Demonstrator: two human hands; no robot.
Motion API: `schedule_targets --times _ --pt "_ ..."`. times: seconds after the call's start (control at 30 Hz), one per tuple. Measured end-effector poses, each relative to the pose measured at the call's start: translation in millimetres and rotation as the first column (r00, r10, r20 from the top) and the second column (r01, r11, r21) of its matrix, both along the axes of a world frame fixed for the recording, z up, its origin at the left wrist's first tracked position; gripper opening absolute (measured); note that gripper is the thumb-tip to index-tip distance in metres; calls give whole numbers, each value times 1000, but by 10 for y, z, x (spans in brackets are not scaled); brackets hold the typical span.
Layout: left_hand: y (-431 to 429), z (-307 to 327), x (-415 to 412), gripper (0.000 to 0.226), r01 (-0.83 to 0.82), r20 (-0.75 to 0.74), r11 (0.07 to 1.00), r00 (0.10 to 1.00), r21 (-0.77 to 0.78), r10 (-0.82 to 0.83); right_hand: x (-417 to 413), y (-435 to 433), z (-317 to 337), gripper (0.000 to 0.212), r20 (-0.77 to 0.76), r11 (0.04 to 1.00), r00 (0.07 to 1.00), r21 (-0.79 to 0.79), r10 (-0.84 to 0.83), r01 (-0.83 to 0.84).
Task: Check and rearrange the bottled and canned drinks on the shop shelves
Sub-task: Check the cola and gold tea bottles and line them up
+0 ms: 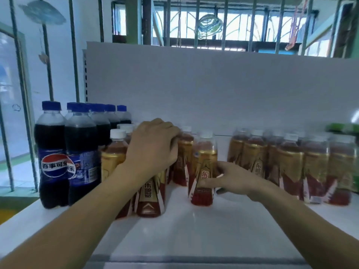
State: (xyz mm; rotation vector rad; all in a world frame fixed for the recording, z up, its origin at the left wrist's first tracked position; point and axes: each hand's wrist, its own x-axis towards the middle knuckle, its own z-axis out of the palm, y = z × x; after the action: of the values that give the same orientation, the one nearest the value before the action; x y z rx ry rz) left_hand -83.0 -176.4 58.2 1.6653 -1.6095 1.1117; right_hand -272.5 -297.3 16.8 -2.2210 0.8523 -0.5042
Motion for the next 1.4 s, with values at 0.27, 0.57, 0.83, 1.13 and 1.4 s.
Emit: schedule_targets --times 0.27,0.57,0.83,1.13,1.4 --pt "-19 -80 50 24 61 33 994 998 -89 -58 691 199 -130 19 65 987 994 -125 -92 100" --pt "10 -73 25 19 44 80 999 996 -19 -43 739 305 -261 73 -45 972 989 -197 -142 131" --pt "18 21 -161 28 -2 153 999 988 32 -3 51 9 425 79 -210 876 937 -455 -279 159" --pt "-803 -273 -926 32 425 -451 813 862 398 -230 -379 -860 696 76 -132 786 862 -495 -489 369" --pt "-1219 -710 -970 63 609 -778 710 613 355 -138 -536 -923 612 36 192 699 916 -596 -354 395"
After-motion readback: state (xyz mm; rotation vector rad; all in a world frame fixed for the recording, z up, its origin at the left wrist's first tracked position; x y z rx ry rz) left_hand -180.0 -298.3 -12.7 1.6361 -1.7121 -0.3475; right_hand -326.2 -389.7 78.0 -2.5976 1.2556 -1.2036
